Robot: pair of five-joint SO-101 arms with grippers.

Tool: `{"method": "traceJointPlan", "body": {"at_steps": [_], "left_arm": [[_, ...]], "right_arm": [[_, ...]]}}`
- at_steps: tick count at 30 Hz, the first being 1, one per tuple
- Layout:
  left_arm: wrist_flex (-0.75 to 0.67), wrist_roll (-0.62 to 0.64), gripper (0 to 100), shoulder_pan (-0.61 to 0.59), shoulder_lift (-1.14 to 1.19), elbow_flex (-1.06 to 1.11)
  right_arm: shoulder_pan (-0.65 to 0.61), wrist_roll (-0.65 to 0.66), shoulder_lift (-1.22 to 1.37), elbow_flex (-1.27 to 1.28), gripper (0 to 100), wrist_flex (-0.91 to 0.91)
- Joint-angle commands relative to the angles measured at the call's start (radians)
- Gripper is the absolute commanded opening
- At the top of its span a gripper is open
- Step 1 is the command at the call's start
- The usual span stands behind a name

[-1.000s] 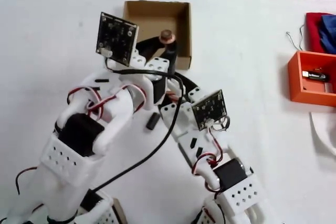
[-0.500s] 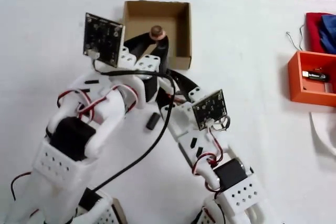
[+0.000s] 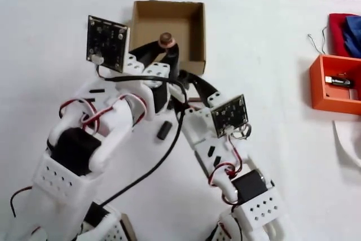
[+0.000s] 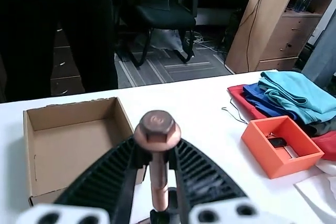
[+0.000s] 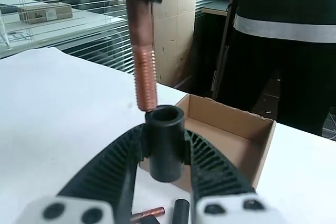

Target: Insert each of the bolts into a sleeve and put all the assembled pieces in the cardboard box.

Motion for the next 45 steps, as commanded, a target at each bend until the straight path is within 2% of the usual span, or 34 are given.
{"method": "traceJointPlan", "body": {"at_steps": [1,9,34,45], "left_arm": [[-0.005,0.014,3,-0.006,-0.025,-0.054],[-0.048,0.014,3,-0.005,-0.021,-0.054],[-0.064,0.011,3,0.034,-0.02,0.022],[-0.058,0.009,3,0.072,0.077,0.019]], "right_arm": [[0.007,0.011,0.002,-0.041,2.3,-0.027],[0.007,0.011,0.002,-0.041,2.3,-0.027],[0.007,0.011,0.002,-0.041,2.3,-0.025],[0.005,0.011,0.002,-0.041,2.3,-0.025]]}}
